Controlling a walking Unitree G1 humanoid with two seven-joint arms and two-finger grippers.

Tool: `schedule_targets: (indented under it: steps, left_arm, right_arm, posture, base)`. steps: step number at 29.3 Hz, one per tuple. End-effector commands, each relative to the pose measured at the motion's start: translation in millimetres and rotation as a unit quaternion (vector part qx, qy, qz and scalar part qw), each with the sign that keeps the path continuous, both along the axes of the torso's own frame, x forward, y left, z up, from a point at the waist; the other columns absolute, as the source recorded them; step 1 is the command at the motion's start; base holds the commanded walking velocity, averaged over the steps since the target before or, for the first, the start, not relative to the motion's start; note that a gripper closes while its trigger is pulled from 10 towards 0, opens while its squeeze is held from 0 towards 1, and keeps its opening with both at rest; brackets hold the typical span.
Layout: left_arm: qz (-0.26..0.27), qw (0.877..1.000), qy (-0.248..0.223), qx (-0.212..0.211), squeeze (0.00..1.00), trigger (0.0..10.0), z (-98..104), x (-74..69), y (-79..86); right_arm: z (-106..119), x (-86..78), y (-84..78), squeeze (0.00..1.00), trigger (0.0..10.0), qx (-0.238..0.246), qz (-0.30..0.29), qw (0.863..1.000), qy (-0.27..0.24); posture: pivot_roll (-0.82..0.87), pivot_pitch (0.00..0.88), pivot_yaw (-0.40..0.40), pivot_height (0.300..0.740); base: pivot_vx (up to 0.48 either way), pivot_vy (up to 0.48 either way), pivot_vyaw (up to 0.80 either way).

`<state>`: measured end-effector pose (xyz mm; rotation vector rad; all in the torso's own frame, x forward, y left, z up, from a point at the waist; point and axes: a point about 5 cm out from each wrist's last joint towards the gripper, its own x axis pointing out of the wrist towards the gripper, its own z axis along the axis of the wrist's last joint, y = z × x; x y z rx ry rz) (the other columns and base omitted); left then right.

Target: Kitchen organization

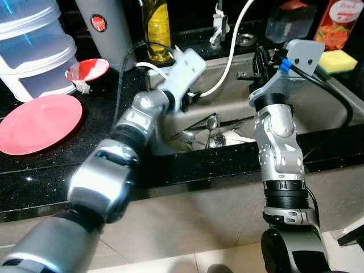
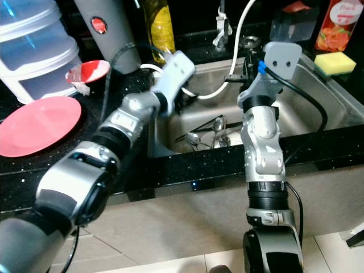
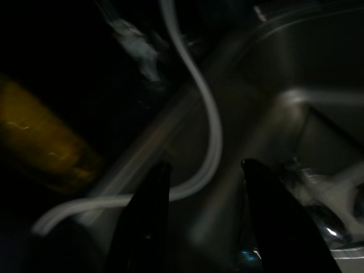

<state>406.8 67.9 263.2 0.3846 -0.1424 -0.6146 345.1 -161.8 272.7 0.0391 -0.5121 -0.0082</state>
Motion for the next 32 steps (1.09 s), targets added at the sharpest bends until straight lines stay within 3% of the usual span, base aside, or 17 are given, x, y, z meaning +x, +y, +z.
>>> schedule_targets:
  steps: [1, 5, 8, 9, 10, 11, 12, 13, 14, 15, 17, 19, 20, 22, 28, 29, 32]
  left_arm:
    - [0.016, 0.999, -0.022, -0.030, 0.00, 10.0, 11, -7.1, 34.0]
    - [0.086, 0.994, -0.054, -0.048, 0.00, 10.0, 18, -26.2, 85.5]
    - [0.223, 0.972, -0.040, -0.064, 0.00, 10.0, 6, -38.3, 136.0]
    - [0.286, 0.955, -0.039, -0.066, 0.00, 10.0, -1, -45.6, 153.6]
    - [0.286, 0.955, -0.039, -0.066, 0.00, 10.0, -1, -45.6, 153.6]
    - [0.337, 0.940, -0.031, -0.042, 0.00, 10.0, -13, -57.4, 167.6]
    - [0.337, 0.940, -0.031, -0.042, 0.00, 10.0, -13, -57.4, 167.6]
    - [0.389, 0.921, -0.013, -0.022, 0.00, 10.0, -27, -72.5, 181.1]
    - [0.389, 0.921, -0.013, -0.022, 0.00, 10.0, -27, -72.5, 181.1]
    - [0.413, 0.906, -0.030, 0.087, 0.00, 10.0, -36, -92.7, 190.1]
    - [0.413, 0.906, -0.030, 0.087, 0.00, 10.0, -36, -92.7, 190.1]
    - [0.303, 0.901, -0.066, 0.303, 0.00, 10.0, -35, -125.5, 184.7]
    - [0.303, 0.901, -0.066, 0.303, 0.00, 10.0, -35, -125.5, 184.7]
    - [0.209, 0.890, -0.031, 0.404, 0.00, 10.0, -33, -146.9, 188.1]
    - [0.191, 0.875, 0.006, 0.444, 0.00, 10.0, -30, -156.3, 202.3]
    - [0.182, 0.869, 0.029, 0.459, 0.93, 10.0, -32, -159.2, 206.7]
    - [0.190, 0.860, 0.040, 0.471, 1.00, 10.0, -33, -157.9, 213.9]
  right_arm:
    - [4, -0.7, 5.9, 0.00, 10.0, -0.033, 0.032, 0.999, -0.005]
    - [-3, -4.9, 35.5, 0.00, 10.0, -0.121, 0.149, 0.981, 0.010]
    - [-6, -11.6, 52.8, 0.00, 10.0, -0.143, 0.209, 0.967, 0.006]
    - [-5, -11.2, 55.3, 0.00, 10.0, -0.115, 0.219, 0.969, 0.010]
    - [-5, -11.2, 55.3, 0.00, 10.0, -0.115, 0.219, 0.969, 0.010]
    - [-3, -10.1, 57.6, 0.00, 10.0, -0.069, 0.236, 0.969, 0.015]
    - [-3, -10.1, 57.6, 0.00, 10.0, -0.069, 0.236, 0.969, 0.015]
    - [-2, -9.9, 62.6, 0.00, 10.0, -0.032, 0.263, 0.964, 0.019]
    - [-2, -9.9, 62.6, 0.00, 10.0, -0.032, 0.263, 0.964, 0.019]
    - [-1, -14.0, 73.7, 0.00, 10.0, -0.055, 0.301, 0.952, 0.013]
    - [-1, -14.0, 73.7, 0.00, 10.0, -0.055, 0.301, 0.952, 0.013]
    - [-3, -15.1, 87.3, 0.00, 10.0, -0.123, 0.333, 0.935, 0.009]
    - [-3, -15.1, 87.3, 0.00, 10.0, -0.123, 0.333, 0.935, 0.009]
    - [-1, -14.3, 91.8, 0.00, 10.0, -0.173, 0.348, 0.922, 0.002]
    - [2, -16.0, 95.1, 0.00, 10.0, -0.181, 0.372, 0.911, -0.002]
    - [5, -15.7, 95.3, 0.00, 10.0, -0.178, 0.372, 0.911, -0.005]
    - [6, -15.7, 95.4, 0.00, 10.0, -0.174, 0.373, 0.912, -0.007]
  posture:
    - [-0.08, 0.000, 0.110, 0.740]
    - [-0.06, 0.000, 0.097, 0.740]
    - [-0.03, 0.000, 0.079, 0.740]
    - [0.01, 0.000, 0.059, 0.740]
    - [0.01, 0.000, 0.059, 0.740]
    - [0.03, 0.000, 0.046, 0.740]
    - [0.03, 0.000, 0.046, 0.740]
    - [0.05, 0.000, 0.039, 0.740]
    - [0.05, 0.000, 0.039, 0.740]
    - [0.08, 0.000, 0.019, 0.740]
    - [0.08, 0.000, 0.019, 0.740]
    - [0.11, 0.000, -0.006, 0.740]
    - [0.11, 0.000, -0.006, 0.740]
    - [0.13, 0.000, -0.013, 0.740]
    - [0.14, 0.002, -0.013, 0.740]
    - [0.14, 0.007, -0.007, 0.740]
    - [0.14, 0.007, -0.007, 0.740]
  base:
    - [0.000, 0.000, 0.00]
    - [0.000, 0.000, 0.00]
    - [0.000, 0.000, 0.00]
    - [0.000, 0.000, 0.00]
    - [0.000, 0.000, 0.00]
    - [0.000, 0.000, 0.00]
    - [0.000, 0.000, 0.00]
    - [0.000, 0.000, 0.00]
    - [0.000, 0.000, 0.00]
    - [0.000, 0.000, 0.00]
    - [0.000, 0.000, 0.00]
    - [0.000, 0.000, 0.00]
    - [0.000, 0.000, 0.00]
    - [0.000, 0.000, 0.00]
    - [0.000, 0.000, 0.00]
    - [0.000, 0.000, 0.00]
    - [0.000, 0.000, 0.00]
